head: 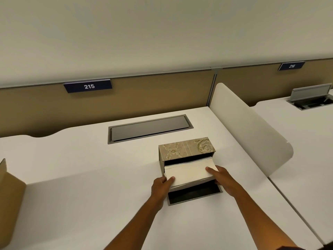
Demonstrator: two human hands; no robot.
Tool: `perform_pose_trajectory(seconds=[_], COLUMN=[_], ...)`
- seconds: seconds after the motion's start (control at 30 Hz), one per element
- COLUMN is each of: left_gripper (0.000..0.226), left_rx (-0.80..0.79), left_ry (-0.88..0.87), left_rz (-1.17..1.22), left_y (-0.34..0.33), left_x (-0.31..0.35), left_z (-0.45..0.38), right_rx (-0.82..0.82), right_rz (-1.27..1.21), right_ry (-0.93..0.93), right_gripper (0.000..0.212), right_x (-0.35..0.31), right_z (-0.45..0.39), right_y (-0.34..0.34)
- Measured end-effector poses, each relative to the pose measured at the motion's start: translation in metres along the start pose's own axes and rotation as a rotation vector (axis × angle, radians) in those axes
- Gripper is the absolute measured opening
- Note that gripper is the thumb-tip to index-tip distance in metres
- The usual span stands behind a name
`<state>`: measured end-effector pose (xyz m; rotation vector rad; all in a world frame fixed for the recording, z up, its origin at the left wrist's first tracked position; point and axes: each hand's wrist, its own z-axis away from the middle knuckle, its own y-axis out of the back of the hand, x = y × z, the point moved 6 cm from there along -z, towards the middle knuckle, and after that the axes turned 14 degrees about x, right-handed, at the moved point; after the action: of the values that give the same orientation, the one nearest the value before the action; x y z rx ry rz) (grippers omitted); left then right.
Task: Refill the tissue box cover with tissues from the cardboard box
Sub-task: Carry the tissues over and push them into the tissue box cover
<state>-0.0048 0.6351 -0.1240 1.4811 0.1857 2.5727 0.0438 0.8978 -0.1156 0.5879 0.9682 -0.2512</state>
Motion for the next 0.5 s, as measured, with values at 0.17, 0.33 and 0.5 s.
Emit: perform_pose_trajectory(seconds=[0.17,0.33,0.5], left_gripper=[0.034,0.050,0.053], left_rx=[0.015,-0.009,-0.050], left_ry=[0.020,0.047,0.059], left_rz=[-0.067,-0.085,-0.091], left_y=[-0.0046,-0.0088,-0.0089], left_x=[-0.0007,0.0022,0.0047], left_z=[-0.0053,0.0006,0.0030], right_rx=[0.028,0.074,0.091], right_rz=[0.015,0.062,0.073], right_ry=[-0.004,-0.003,-0.018], right_gripper=[0.042,0.052,0.060], right_x=[0.0007,0.0006,0.0019], right_z=[-0.0018,-0.0009,0.0022], right_y=[-0.0033,-0.0049,-0.0031])
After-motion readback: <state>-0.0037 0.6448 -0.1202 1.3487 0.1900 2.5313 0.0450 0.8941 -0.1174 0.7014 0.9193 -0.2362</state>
